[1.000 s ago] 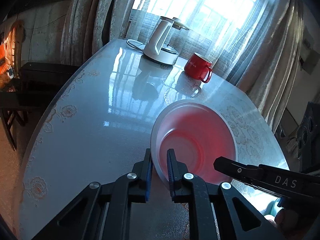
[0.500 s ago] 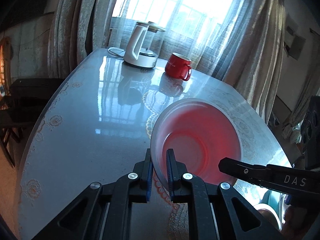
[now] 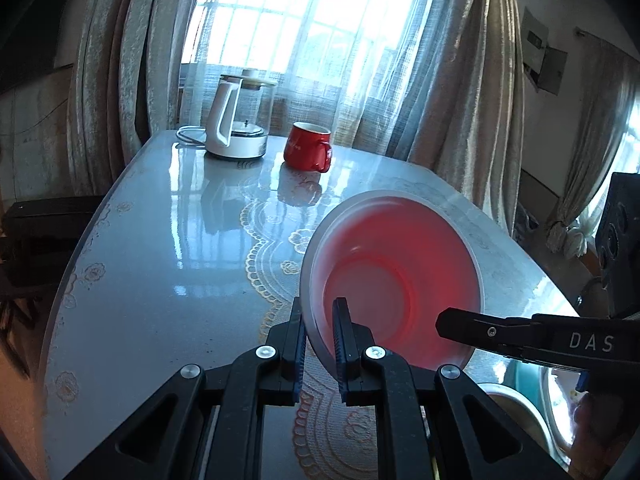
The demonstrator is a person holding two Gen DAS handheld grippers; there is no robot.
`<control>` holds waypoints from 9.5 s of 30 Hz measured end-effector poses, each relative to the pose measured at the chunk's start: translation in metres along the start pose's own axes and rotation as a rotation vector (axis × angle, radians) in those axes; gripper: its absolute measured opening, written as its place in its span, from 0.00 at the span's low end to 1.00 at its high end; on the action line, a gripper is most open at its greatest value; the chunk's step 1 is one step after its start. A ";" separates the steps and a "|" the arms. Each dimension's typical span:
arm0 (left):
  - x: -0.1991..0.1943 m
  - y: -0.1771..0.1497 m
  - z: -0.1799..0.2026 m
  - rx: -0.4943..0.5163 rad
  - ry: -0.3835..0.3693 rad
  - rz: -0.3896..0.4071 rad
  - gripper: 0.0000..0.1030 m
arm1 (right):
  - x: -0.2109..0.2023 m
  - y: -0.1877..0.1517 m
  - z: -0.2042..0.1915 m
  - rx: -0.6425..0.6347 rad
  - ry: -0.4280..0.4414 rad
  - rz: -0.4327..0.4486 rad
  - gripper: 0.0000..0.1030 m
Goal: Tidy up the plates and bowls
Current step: 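Lift the red-and-white bowl and carry it over the steel bowl, then lower the red-and-white bowl into the yellow bowl and open both grippers, then move both grippers to the steel bowl rim and close on it, then lift the nested bowl stack and carry it over the plate stack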
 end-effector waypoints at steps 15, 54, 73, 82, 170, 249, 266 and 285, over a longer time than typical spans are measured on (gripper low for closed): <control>-0.039 -0.013 0.046 0.116 -0.049 0.065 0.12 | -0.059 -0.027 0.014 0.014 -0.017 0.074 0.12; -0.088 -0.082 0.087 0.212 0.005 -0.050 0.14 | -0.111 -0.101 0.050 0.091 0.048 0.063 0.12; -0.075 -0.098 0.085 0.240 0.058 -0.137 0.14 | -0.094 -0.111 0.057 0.117 0.039 -0.022 0.15; -0.071 -0.100 0.085 0.247 0.086 -0.153 0.16 | -0.088 -0.110 0.057 0.118 0.040 -0.043 0.16; -0.096 -0.106 0.028 -0.016 0.089 -0.226 0.57 | -0.106 -0.131 0.059 0.124 -0.067 -0.075 0.38; -0.093 -0.124 0.039 0.033 -0.014 -0.235 0.24 | -0.071 -0.145 0.061 0.020 -0.051 -0.023 0.26; -0.114 -0.087 0.078 0.097 -0.072 -0.114 0.24 | -0.122 -0.131 0.061 0.012 -0.040 0.101 0.26; -0.088 -0.061 0.183 0.196 -0.256 -0.080 0.24 | -0.209 -0.123 0.110 0.115 -0.158 0.299 0.26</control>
Point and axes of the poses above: each gripper's, at about its wrist camera, not at the fingertips, and x roughly the way its jaws point, z to its right, y to its top, the point moved 2 cm from there along x, roughly the way its jaws point, and after that the axes turned 5 degrees about y, right-handed, at the moved point
